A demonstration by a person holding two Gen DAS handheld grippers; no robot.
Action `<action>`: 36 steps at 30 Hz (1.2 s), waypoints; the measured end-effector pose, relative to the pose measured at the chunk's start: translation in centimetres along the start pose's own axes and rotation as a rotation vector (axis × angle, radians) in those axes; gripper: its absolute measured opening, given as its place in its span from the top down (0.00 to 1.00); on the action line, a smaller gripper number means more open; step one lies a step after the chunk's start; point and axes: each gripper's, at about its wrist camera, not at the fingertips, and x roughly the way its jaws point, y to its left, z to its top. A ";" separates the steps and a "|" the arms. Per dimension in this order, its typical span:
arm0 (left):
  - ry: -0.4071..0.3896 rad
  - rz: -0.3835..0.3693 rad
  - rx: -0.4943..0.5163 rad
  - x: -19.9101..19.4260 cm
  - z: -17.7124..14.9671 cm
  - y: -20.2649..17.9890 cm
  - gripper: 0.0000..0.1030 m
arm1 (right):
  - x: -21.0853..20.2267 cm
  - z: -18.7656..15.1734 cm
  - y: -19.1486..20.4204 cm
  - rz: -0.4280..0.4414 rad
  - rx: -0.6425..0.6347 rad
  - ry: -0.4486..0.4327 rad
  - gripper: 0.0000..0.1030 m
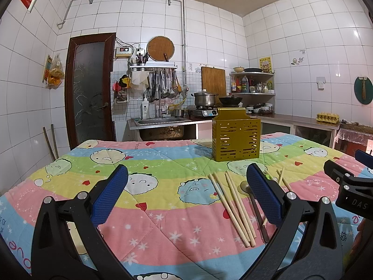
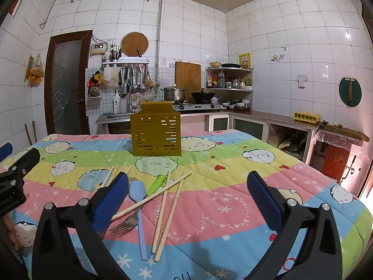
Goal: Organize utensils
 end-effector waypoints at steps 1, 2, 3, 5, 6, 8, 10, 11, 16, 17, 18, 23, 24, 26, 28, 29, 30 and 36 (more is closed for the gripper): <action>-0.001 0.000 0.000 0.0 0.0 0.0 0.05 | 0.0 0.0 0.0 0.000 -0.001 0.000 0.04; -0.002 0.000 0.000 0.0 0.1 0.0 0.05 | 0.0 0.0 0.0 0.000 -0.001 0.000 0.04; -0.003 0.000 0.000 0.0 0.1 0.0 0.05 | 0.0 0.0 0.0 0.000 -0.001 -0.001 0.04; -0.006 0.000 0.001 -0.3 0.3 0.0 0.05 | 0.0 0.0 0.0 0.000 -0.003 0.000 0.04; -0.007 -0.001 0.001 -0.3 0.4 0.0 0.05 | 0.0 0.0 -0.1 0.000 -0.002 0.000 0.04; -0.006 -0.001 0.001 -0.3 0.3 0.0 0.05 | 0.0 0.1 -0.2 -0.002 -0.003 -0.002 0.04; -0.006 -0.001 0.001 -0.3 0.3 0.0 0.05 | 0.0 0.1 -0.1 0.000 -0.002 -0.001 0.04; -0.005 -0.001 0.001 -0.3 0.3 0.0 0.05 | 0.0 0.1 -0.2 -0.001 -0.002 -0.001 0.04; -0.006 -0.001 0.001 -0.3 0.3 0.0 0.05 | 0.0 0.1 -0.1 0.000 -0.002 -0.001 0.04; -0.006 0.000 0.001 -0.3 0.3 0.0 0.05 | 0.0 0.1 -0.1 0.000 -0.002 -0.001 0.04; -0.007 0.000 0.001 -0.3 0.3 0.0 0.05 | 0.0 0.1 -0.1 0.000 -0.003 -0.001 0.04; -0.007 -0.001 0.001 -0.3 0.2 0.0 0.05 | 0.0 0.0 -0.1 -0.001 -0.004 -0.003 0.04; -0.007 -0.001 0.001 -0.3 0.3 0.0 0.05 | 0.1 0.1 -0.1 -0.001 -0.004 -0.002 0.04; -0.007 0.000 0.001 -0.3 0.2 0.0 0.05 | 0.1 0.1 -0.2 -0.001 -0.004 -0.001 0.04; -0.007 -0.001 0.001 -0.3 0.2 0.0 0.05 | 0.1 0.1 -0.2 -0.001 -0.004 -0.002 0.04; -0.007 -0.001 0.001 -0.3 0.3 0.0 0.05 | 0.1 0.0 -0.1 -0.001 -0.004 -0.002 0.04; -0.008 -0.001 0.001 -0.3 0.2 0.0 0.05 | 0.1 0.1 -0.1 -0.001 -0.005 -0.002 0.04; -0.008 -0.001 0.001 -0.3 0.2 0.0 0.05 | 0.1 0.0 -0.2 -0.003 -0.006 -0.002 0.04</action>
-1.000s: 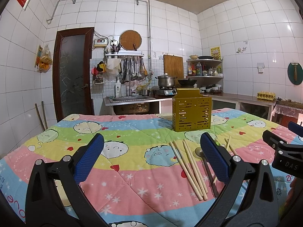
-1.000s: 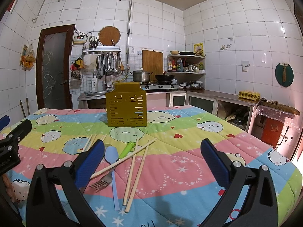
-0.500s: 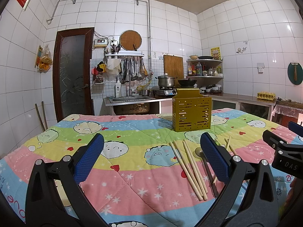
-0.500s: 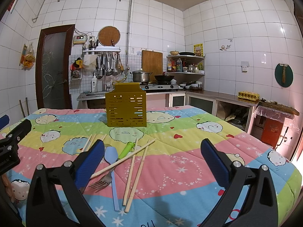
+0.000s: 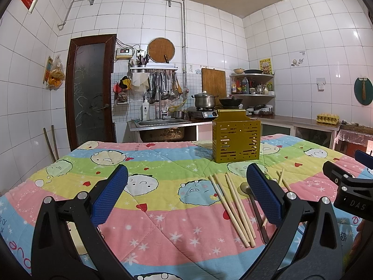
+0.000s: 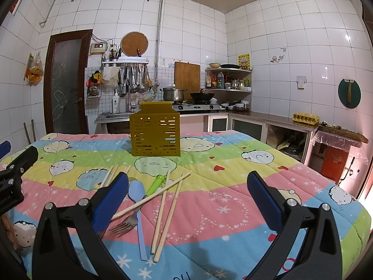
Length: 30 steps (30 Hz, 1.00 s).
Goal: Organize utensils
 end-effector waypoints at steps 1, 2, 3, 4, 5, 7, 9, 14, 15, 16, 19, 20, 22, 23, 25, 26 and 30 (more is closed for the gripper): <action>0.000 0.000 0.000 0.0 0.0 0.0 0.05 | 0.0 0.0 0.0 0.000 0.000 0.000 0.04; 0.000 0.000 0.000 0.0 0.0 0.0 0.05 | 0.0 0.0 0.0 -0.001 -0.001 0.000 0.04; 0.000 0.001 0.000 0.0 0.0 0.0 0.05 | 0.0 0.0 0.0 -0.001 -0.001 0.000 0.04; 0.000 0.001 0.001 0.0 0.0 0.0 0.05 | 0.1 0.0 -0.1 -0.001 -0.002 -0.001 0.04; 0.000 0.000 0.000 0.0 0.1 0.0 0.05 | 0.1 0.0 -0.2 -0.002 -0.003 -0.001 0.04; 0.001 0.000 0.001 0.0 0.1 0.0 0.05 | 0.2 -0.1 -0.2 -0.002 -0.003 -0.001 0.04; 0.001 0.000 0.000 0.0 0.1 0.0 0.05 | 0.2 -0.1 -0.2 -0.002 -0.003 -0.002 0.04; 0.004 -0.001 0.000 0.0 0.2 0.0 0.05 | 0.1 -0.1 -0.5 0.001 0.003 -0.014 0.04; 0.004 -0.001 0.000 0.0 0.3 0.0 0.05 | 0.1 -0.1 -0.4 0.003 0.004 -0.016 0.04; 0.004 -0.001 0.000 0.0 0.3 0.0 0.05 | 0.0 -0.1 -0.4 0.005 0.005 -0.018 0.04; 0.003 0.001 0.001 0.0 0.3 0.1 0.05 | 0.0 -0.1 -0.5 0.011 0.008 -0.017 0.04; 0.003 0.001 0.001 0.1 0.3 0.1 0.05 | 0.1 -0.1 -0.6 0.013 0.008 -0.013 0.04; 0.007 0.002 0.000 0.2 0.4 0.2 0.05 | 0.2 -0.1 -0.5 0.016 0.006 -0.007 0.04; 0.010 0.001 -0.001 0.2 0.3 0.2 0.05 | 0.2 -0.1 -0.3 0.019 0.008 -0.005 0.04; 0.028 -0.005 -0.003 0.6 0.2 0.3 0.05 | 0.2 -0.1 -0.4 0.024 0.009 -0.004 0.04; 0.037 -0.009 -0.005 0.9 0.2 0.3 0.05 | 0.2 -0.1 -0.3 0.028 0.009 -0.004 0.04; 0.075 -0.021 -0.002 1.7 -0.1 0.3 0.05 | 0.1 -0.2 0.0 0.030 0.002 -0.001 0.04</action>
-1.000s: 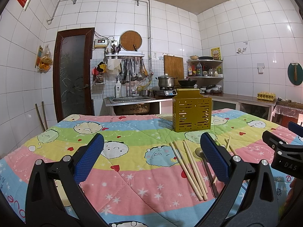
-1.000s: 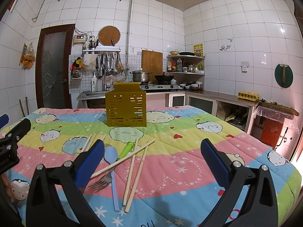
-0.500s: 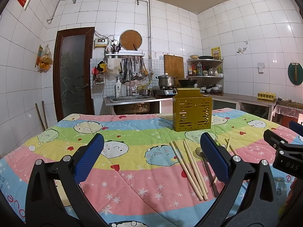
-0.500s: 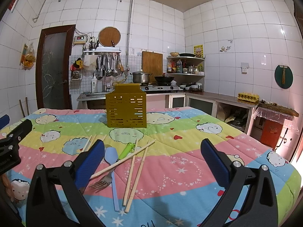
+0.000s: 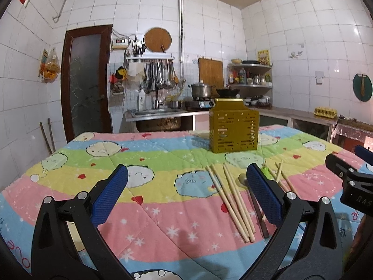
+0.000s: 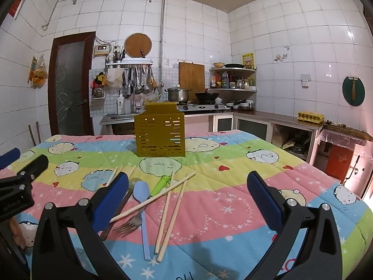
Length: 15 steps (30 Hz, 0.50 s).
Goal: Organize utensils
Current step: 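Lower both tools toward the wooden chopsticks lying on the quilt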
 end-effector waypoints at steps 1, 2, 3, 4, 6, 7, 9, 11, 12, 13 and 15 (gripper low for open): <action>0.010 0.006 -0.003 0.2 -0.1 0.1 0.05 | 0.1 0.0 0.1 -0.001 -0.003 0.005 0.04; 0.018 0.012 -0.008 0.4 0.0 0.2 0.05 | 0.1 0.0 0.2 -0.002 -0.006 0.008 0.04; 0.023 0.013 -0.013 0.5 -0.1 0.3 0.05 | 0.2 0.0 0.3 -0.003 -0.009 0.015 0.04; 0.034 0.010 -0.019 0.8 -0.2 0.5 0.05 | 0.4 0.0 0.4 -0.005 -0.012 0.022 0.04; 0.057 0.011 -0.024 1.3 -0.3 0.5 0.05 | 0.7 0.1 0.5 -0.017 -0.015 0.038 0.04; 0.075 0.008 -0.023 1.7 -0.3 0.5 0.05 | 0.8 0.1 0.5 -0.024 -0.014 0.046 0.04; 0.096 0.007 -0.019 2.0 -0.3 0.3 0.05 | 1.4 0.2 0.5 -0.043 -0.013 0.077 0.04; 0.122 0.003 -0.012 2.4 -0.1 0.1 0.05 | 1.9 0.3 0.5 -0.044 -0.009 0.105 0.04; 0.133 0.000 -0.009 2.6 0.1 0.1 0.05 | 2.1 0.4 0.4 -0.036 -0.005 0.117 0.04; 0.144 -0.003 -0.007 2.9 0.4 0.1 0.05 | 2.3 0.6 0.3 -0.031 -0.001 0.126 0.04; 0.160 -0.008 -0.006 3.4 1.0 0.1 0.05 | 2.9 1.0 0.2 -0.031 -0.001 0.141 0.04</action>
